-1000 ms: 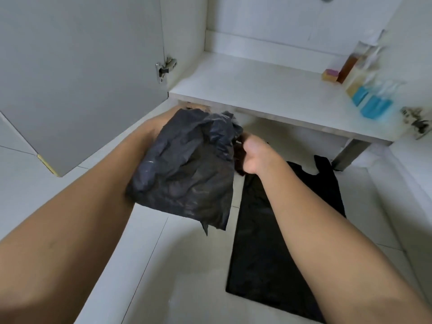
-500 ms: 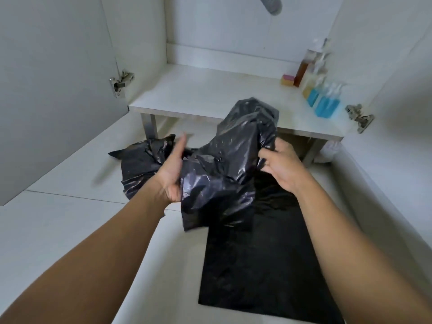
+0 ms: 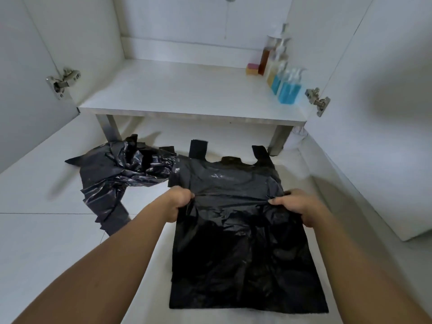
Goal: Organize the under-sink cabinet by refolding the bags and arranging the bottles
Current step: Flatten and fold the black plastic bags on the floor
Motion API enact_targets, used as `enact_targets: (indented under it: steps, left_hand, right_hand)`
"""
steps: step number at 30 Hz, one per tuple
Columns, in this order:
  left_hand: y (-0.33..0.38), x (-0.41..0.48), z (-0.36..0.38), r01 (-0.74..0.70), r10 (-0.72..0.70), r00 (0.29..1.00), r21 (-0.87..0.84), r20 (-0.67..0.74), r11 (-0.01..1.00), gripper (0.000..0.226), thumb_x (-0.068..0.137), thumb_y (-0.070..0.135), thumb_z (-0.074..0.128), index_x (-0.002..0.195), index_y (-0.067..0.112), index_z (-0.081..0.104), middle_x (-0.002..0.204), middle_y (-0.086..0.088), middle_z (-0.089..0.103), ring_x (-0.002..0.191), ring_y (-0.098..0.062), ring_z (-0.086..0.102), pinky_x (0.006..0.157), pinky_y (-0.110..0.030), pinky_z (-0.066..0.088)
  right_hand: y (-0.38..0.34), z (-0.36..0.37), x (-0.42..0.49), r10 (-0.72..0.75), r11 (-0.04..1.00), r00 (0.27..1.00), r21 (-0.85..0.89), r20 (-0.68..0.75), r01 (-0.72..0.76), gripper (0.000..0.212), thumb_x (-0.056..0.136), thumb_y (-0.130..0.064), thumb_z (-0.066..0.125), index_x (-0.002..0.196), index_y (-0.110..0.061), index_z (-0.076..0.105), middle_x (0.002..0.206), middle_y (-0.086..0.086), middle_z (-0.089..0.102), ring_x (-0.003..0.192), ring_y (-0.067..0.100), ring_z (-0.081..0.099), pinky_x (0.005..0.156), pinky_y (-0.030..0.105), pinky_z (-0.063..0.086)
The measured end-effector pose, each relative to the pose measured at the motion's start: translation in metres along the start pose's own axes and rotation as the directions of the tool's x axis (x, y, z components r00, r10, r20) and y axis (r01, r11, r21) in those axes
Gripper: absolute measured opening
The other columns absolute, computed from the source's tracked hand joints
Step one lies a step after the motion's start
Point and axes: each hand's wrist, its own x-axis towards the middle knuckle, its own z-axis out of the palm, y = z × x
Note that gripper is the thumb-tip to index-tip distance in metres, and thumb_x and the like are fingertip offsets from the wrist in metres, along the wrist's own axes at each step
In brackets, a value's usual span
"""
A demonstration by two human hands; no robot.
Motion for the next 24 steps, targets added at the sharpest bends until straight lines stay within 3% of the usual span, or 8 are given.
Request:
enact_targets:
  steps: [3,6,9,12,14,16,18,24]
  left_hand:
    - [0.001,0.004,0.008,0.027,-0.027,0.999,0.015,0.016,1.000,0.019,0.099,0.001,0.048,0.113,-0.003,0.061,0.107,-0.025,0.070,0.096,-0.040,0.070,0.085,-0.048,0.058]
    - [0.017,0.012,0.015,-0.257,0.258,0.966,-0.031,0.030,0.966,0.044,0.094,-0.011,0.048,0.128,0.015,0.058,0.110,-0.019,0.072,0.092,-0.033,0.073,0.081,-0.046,0.061]
    - [0.041,0.019,0.017,-0.663,0.662,0.748,0.094,0.045,0.743,0.073,0.096,-0.008,0.047,0.151,0.039,0.037,0.129,0.005,0.066,0.110,-0.007,0.066,0.099,-0.025,0.051]
    - [0.045,0.030,0.023,-0.783,0.818,0.574,0.320,0.041,0.533,0.076,0.099,0.002,0.040,0.157,0.045,0.018,0.145,0.012,0.051,0.126,0.000,0.052,0.111,-0.016,0.034]
    - [0.028,0.051,0.028,-0.717,0.766,0.641,0.397,0.051,0.573,0.072,0.097,0.005,0.044,0.158,0.035,0.020,0.145,-0.003,0.052,0.130,-0.018,0.052,0.112,-0.028,0.036]
    - [0.005,0.072,0.027,-0.518,0.533,0.843,0.368,0.067,0.772,0.083,0.087,0.016,0.059,0.156,0.038,0.018,0.141,-0.007,0.056,0.123,-0.028,0.057,0.108,-0.039,0.044]
    - [-0.013,0.093,0.026,-0.305,0.303,0.952,0.239,0.046,0.922,0.093,0.069,0.026,0.069,0.151,0.036,0.025,0.136,-0.008,0.059,0.114,-0.032,0.061,0.099,-0.049,0.053]
    - [-0.008,0.096,0.030,-0.076,0.081,0.995,0.062,-0.066,0.995,0.034,0.083,0.014,0.073,0.114,0.003,0.066,0.094,-0.016,0.072,0.079,-0.032,0.070,0.074,-0.040,0.061]
  right_hand:
    - [0.011,-0.006,0.006,-0.022,0.992,0.999,0.127,0.043,0.017,0.044,0.087,-0.011,0.076,0.126,-0.006,0.056,0.100,0.010,0.069,0.085,0.028,0.070,0.072,0.037,0.058]
    - [0.009,-0.011,0.014,-0.268,0.950,0.963,0.163,-0.021,0.268,0.074,0.094,0.001,0.063,0.153,-0.028,0.029,0.125,0.007,0.061,0.093,0.019,0.069,0.072,0.031,0.058]
    - [-0.002,-0.015,0.023,-0.582,0.798,0.778,0.016,-0.238,0.602,0.065,0.095,0.007,0.052,0.148,-0.029,0.042,0.132,-0.004,0.059,0.113,0.008,0.063,0.088,0.015,0.052]
    - [-0.003,-0.005,0.033,-0.639,0.751,0.671,-0.114,-0.377,0.650,0.058,0.088,0.010,0.046,0.137,-0.018,0.056,0.128,-0.007,0.061,0.113,0.004,0.058,0.097,0.013,0.045]
    - [0.010,0.004,0.054,-0.540,0.841,0.780,-0.174,-0.317,0.511,0.057,0.087,0.008,0.048,0.139,-0.014,0.056,0.133,0.003,0.061,0.121,0.018,0.058,0.100,0.021,0.043]
    - [0.023,0.011,0.074,-0.375,0.911,0.909,-0.251,-0.180,0.326,0.054,0.089,0.000,0.053,0.142,-0.013,0.053,0.138,0.010,0.059,0.123,0.029,0.057,0.103,0.028,0.043]
    - [0.030,0.015,0.086,-0.277,0.921,0.958,-0.305,-0.076,0.242,0.053,0.091,-0.009,0.059,0.143,-0.013,0.051,0.138,0.013,0.059,0.122,0.031,0.058,0.105,0.035,0.045]
    - [0.032,0.021,0.095,-0.195,0.910,0.981,-0.373,-0.004,0.180,0.061,0.095,-0.017,0.058,0.152,-0.011,0.037,0.148,0.012,0.048,0.131,0.029,0.051,0.107,0.030,0.038]
